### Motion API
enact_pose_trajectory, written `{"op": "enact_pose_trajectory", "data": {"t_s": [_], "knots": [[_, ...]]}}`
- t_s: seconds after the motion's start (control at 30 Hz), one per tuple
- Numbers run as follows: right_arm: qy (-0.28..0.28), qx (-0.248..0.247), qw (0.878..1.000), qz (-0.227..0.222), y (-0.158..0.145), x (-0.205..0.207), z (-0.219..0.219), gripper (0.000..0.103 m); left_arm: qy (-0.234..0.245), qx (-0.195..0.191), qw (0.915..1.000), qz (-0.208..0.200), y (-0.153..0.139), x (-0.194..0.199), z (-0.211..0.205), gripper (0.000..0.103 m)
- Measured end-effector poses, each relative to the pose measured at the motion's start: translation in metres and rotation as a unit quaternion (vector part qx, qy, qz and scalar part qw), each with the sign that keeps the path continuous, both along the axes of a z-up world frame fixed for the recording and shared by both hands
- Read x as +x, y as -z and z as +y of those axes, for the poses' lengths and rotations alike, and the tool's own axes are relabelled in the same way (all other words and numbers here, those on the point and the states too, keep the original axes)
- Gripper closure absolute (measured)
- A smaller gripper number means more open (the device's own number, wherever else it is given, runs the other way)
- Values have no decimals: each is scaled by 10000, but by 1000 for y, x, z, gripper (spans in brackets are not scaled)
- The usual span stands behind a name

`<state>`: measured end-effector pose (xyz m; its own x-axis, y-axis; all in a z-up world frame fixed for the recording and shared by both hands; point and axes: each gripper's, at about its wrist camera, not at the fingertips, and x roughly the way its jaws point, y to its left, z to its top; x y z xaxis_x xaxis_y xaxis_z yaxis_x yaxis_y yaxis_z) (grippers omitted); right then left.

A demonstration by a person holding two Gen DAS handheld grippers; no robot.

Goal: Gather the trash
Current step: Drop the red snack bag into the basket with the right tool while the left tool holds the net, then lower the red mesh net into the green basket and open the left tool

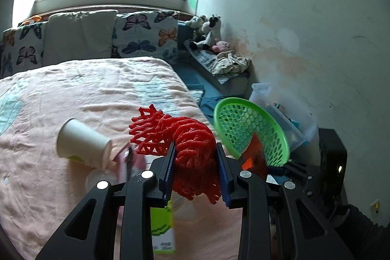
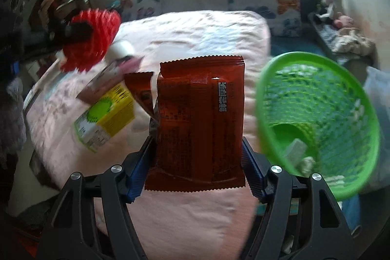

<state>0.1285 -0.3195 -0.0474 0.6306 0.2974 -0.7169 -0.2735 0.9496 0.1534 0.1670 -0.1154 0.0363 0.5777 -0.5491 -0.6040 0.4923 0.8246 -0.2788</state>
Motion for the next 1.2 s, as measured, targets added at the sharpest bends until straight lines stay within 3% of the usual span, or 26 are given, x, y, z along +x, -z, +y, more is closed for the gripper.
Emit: {"op": "enact_pose_trajectory", "data": {"t_s": [0.43,0.57,0.83,1.03,1.2], "knots": [[1626,279,9863,50,3,30,-117,32,681,84,9976,-48,-8,18,-84,73],[1891,434,9809,97,13,35,-144,24,842,145,9963,-32,-7,26,-108,73],[2161,674,9740,68,16,22,-168,20,1189,341,9923,66,4,44,-158,72],[2232,550,9730,-191,5,-4,-172,20,1424,489,9884,187,19,52,-190,71],[2269,700,9709,-328,-2,-21,-176,20,1463,606,9869,311,33,56,-210,64]]}}
